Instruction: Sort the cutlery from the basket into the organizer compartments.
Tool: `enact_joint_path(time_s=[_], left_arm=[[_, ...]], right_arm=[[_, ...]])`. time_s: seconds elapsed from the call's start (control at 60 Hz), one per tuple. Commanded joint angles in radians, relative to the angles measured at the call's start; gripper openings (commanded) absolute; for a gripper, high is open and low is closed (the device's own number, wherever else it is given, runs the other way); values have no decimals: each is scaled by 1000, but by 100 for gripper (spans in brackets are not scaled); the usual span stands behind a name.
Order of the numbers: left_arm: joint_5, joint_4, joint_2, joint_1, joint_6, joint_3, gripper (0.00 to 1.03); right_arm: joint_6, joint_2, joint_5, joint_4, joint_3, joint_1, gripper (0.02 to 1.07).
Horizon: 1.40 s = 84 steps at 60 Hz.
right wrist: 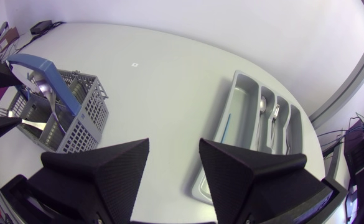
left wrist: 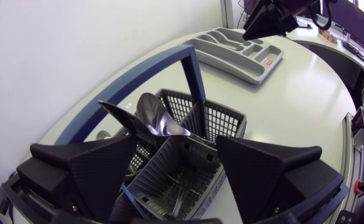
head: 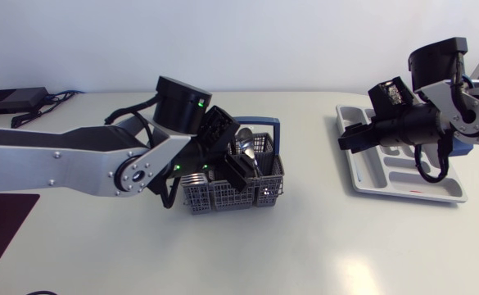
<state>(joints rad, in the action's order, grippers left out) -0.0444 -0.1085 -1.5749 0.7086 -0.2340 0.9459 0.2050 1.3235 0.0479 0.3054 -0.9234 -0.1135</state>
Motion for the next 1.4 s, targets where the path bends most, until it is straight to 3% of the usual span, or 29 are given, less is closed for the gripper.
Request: enact_joint_path(time_s=[0.0, 0.217, 0.433, 0.583, 0.917, 1.083, 1.217, 1.317, 1.383], left_arm=[[-9, -39, -37, 0, 51, -35, 82], [-87, -140, -56, 26, 96, -78, 78], [-87, -160, -77, 52, 93, -101, 78], [-107, -165, -77, 48, 87, -114, 78], [-203, -286, -80, 5, 75, -131, 78], [-203, -352, -89, -8, 24, -128, 60], [-127, -353, -88, -34, -8, -122, 56], [-68, -353, -80, -44, -27, -114, 35], [-51, -353, -65, -41, -37, -119, 33]], right_arm=[[-35, -17, -10, -23, 35, -17, 62], [-50, -17, -14, -54, 61, -41, 62], [-52, -17, -25, -92, 98, -51, 62], [-47, -27, -25, -95, 112, -49, 62], [-39, -37, -23, -123, 146, -49, 62], [-35, -40, -20, -147, 161, -49, 62], [-26, -35, -19, -167, 179, -49, 62], [-22, -29, -19, -180, 181, -49, 62], [-22, -23, -19, -187, 184, -49, 62]])
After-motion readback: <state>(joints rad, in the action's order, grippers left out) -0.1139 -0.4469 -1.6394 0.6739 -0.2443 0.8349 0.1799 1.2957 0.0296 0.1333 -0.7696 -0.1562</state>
